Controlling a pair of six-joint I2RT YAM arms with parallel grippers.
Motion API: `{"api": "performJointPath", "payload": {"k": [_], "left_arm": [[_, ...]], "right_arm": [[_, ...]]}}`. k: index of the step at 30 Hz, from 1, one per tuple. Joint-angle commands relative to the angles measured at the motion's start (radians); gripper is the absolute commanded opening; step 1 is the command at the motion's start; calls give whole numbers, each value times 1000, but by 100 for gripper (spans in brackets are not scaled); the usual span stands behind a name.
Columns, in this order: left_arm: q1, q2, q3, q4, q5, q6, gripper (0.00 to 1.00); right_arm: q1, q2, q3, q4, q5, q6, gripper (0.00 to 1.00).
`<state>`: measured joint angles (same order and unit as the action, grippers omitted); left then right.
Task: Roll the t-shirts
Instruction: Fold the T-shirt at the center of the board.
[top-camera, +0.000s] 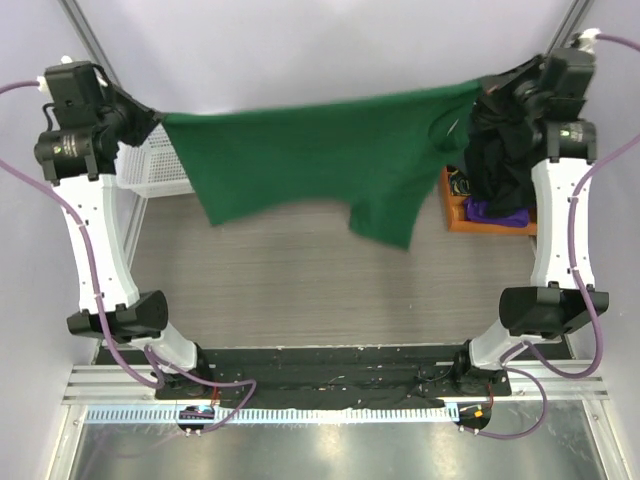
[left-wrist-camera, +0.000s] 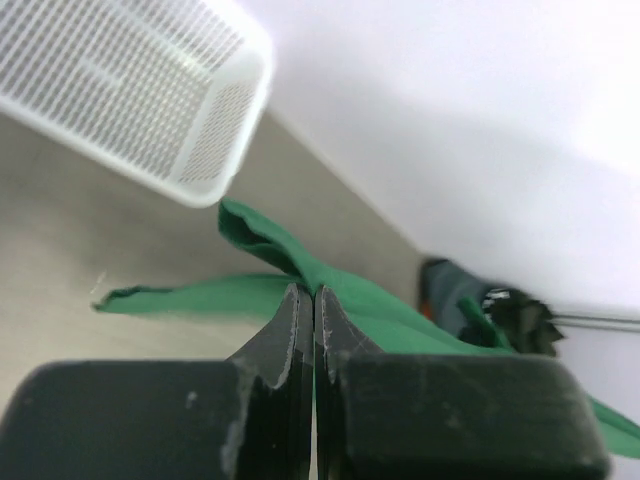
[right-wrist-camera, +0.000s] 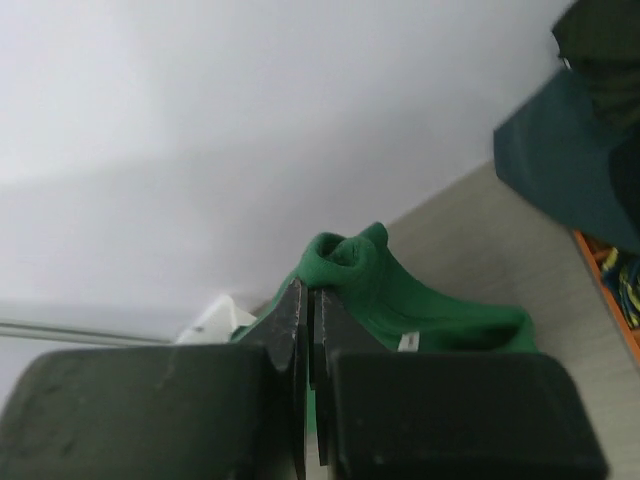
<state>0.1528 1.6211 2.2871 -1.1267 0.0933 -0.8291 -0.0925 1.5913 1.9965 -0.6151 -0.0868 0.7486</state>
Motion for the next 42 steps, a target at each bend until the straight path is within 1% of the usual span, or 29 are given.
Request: {"api": "performJointPath", "payload": {"k": [1,2,4,5,6,7,8,9,10,11,12,13,14,15,16,19,20,22,23,26,28,31,32,34,36,38,39,40,42], "left_arm": [[13,-64,1,88,31,1,0],[13,-84,-68,122,51,-2,0],[13,-151,-286,223,68,-5,0],[13,-171,-355,252,81,-5,0],[13,-214,-486,293,80,-2,0],[14,-233,-545,307,77,5,0],[14,-256,-601,320,69,16,0],[14,-279,-670,346,71,21,0],[14,-329,-793,366,71,22,0],[14,-354,-874,389,77,22,0],[13,-380,-941,431,80,19,0],[14,-435,-1079,448,80,18,0],[14,-458,-1141,468,85,16,0],[14,-487,-1197,496,73,16,0],[14,-535,-1310,502,59,15,0],[14,-607,-1455,525,11,18,0],[14,-654,-1538,530,3,16,0],[14,-699,-1609,533,2,7,0],[14,-740,-1670,519,2,-5,0],[5,-837,-1744,513,52,-97,0],[7,-888,-1765,444,8,-148,0],[5,-1004,-1804,413,-62,-217,0],[5,-1027,-1808,389,-117,-243,0],[5,-1070,-1813,378,-142,-255,0],[5,-1080,-1816,369,-153,-268,2],[4,-1066,-1813,360,-150,-272,24],[4,-1057,-1809,349,-144,-277,33],[4,-1034,-1786,338,-141,-272,45],[4,-1020,-1753,298,-147,-262,47]], "right_arm": [[-93,-53,128,87,-157,61,1],[-96,-69,67,90,-168,64,1],[-101,-100,-34,136,-205,74,1],[-101,-146,-161,159,-221,81,1],[-101,-168,-229,181,-232,96,1],[-101,-197,-304,224,-255,104,1],[-101,-252,-455,239,-254,109,1],[-101,-287,-532,250,-243,110,1],[-102,-319,-609,276,-223,115,1],[-102,-350,-768,291,-214,118,1],[-102,-425,-848,310,-206,135,1],[-102,-457,-931,354,-197,149,1],[-102,-497,-1090,377,-194,161,1],[-102,-560,-1163,397,-189,172,1],[-102,-594,-1229,408,-183,178,1],[-102,-712,-1486,404,-146,160,1],[-102,-740,-1527,397,-134,150,1],[-102,-831,-1619,350,-123,132,1],[-102,-868,-1642,325,-110,123,1],[-102,-1026,-1696,194,-97,113,1],[-102,-1115,-1699,70,-48,115,1],[-101,-1284,-1674,-85,39,139,1],[-102,-1353,-1667,-116,57,143,1],[-101,-1369,-1638,-203,129,146,2],[-101,-1329,-1639,-216,121,144,2],[-101,-1309,-1638,-227,131,141,13],[-101,-1301,-1636,-238,137,143,35],[-101,-1303,-1628,-241,140,153,41],[-101,-1309,-1610,-256,159,156,49]]}}
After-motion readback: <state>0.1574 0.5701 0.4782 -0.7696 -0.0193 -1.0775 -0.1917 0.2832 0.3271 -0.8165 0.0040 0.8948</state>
